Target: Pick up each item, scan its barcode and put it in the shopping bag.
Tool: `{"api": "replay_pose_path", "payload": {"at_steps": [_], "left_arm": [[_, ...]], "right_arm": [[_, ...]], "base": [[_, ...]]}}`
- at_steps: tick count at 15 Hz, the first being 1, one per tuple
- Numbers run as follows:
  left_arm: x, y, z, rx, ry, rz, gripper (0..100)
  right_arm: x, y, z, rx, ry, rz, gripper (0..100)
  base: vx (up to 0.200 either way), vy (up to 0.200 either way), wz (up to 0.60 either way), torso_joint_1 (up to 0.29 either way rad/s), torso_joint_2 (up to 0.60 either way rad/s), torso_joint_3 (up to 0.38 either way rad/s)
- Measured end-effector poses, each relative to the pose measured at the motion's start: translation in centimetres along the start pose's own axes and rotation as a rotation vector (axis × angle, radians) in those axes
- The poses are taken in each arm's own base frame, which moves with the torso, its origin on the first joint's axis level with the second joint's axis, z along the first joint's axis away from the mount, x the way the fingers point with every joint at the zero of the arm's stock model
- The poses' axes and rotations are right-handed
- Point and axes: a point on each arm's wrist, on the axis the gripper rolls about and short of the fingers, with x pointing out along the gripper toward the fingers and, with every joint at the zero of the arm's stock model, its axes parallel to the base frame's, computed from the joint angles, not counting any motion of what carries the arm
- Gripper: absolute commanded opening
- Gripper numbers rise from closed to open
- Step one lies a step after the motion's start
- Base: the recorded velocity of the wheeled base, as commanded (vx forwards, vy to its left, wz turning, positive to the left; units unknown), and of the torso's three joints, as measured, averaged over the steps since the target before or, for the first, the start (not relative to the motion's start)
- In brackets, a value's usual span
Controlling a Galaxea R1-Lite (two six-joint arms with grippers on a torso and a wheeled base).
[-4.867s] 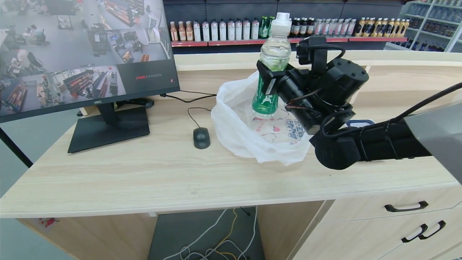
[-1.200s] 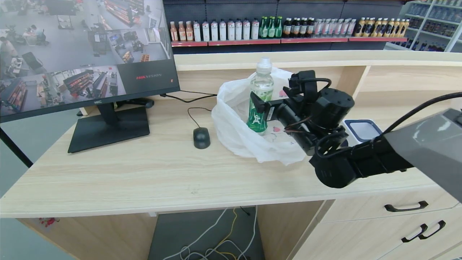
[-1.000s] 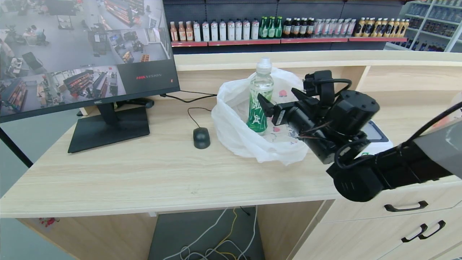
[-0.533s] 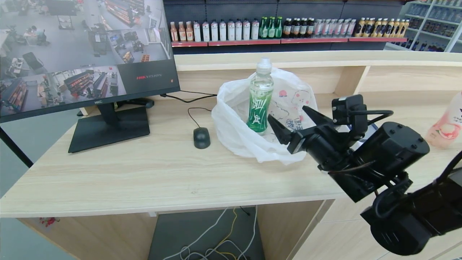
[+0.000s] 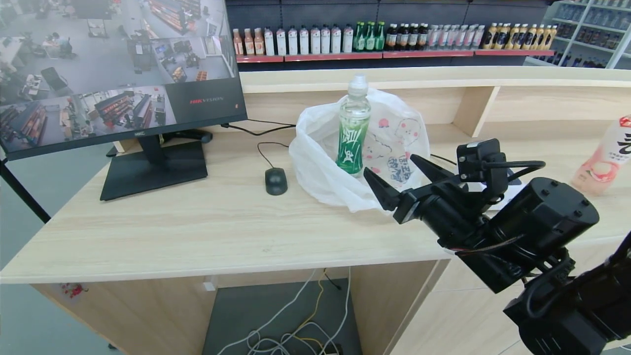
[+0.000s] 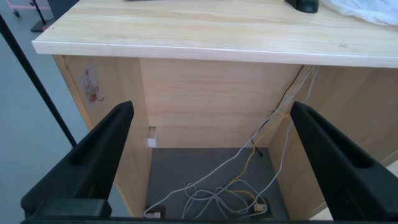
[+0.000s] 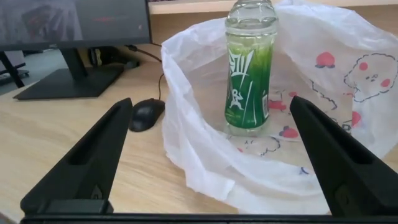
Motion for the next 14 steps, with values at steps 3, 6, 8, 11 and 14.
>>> {"api": "replay_pose_path", "payload": {"at_steps": [3, 6, 8, 11, 14], "left_arm": [[0.0, 0.0, 0.0, -0.003, 0.000, 0.001, 100], [0.0, 0.0, 0.0, -0.005, 0.000, 0.002, 100], [0.0, 0.0, 0.0, -0.006, 0.000, 0.001, 100], [0.0, 0.0, 0.0, -0.006, 0.000, 0.002, 100], [0.0, 0.0, 0.0, -0.006, 0.000, 0.002, 100]], "right_arm": [[0.0, -0.1, 0.0, 0.000, 0.001, -0.003, 100], [-0.1, -0.1, 0.0, 0.001, 0.002, -0.003, 100], [-0.3, -0.1, 0.3, 0.001, -0.002, 0.000, 100], [-1.2, -0.1, 0.5, 0.001, 0.011, 0.001, 100], [-2.3, -0.3, 1.1, 0.000, 0.010, -0.001, 100]], "base": [[0.000, 0.000, 0.00, 0.000, 0.00, 0.000], [0.000, -0.133, 0.00, -0.002, 0.00, 0.000], [0.000, -0.200, 0.00, 0.005, 0.00, 0.002], [0.000, -0.200, 0.00, 0.010, 0.00, 0.002], [0.000, -0.200, 0.00, 0.001, 0.00, 0.002]]}}
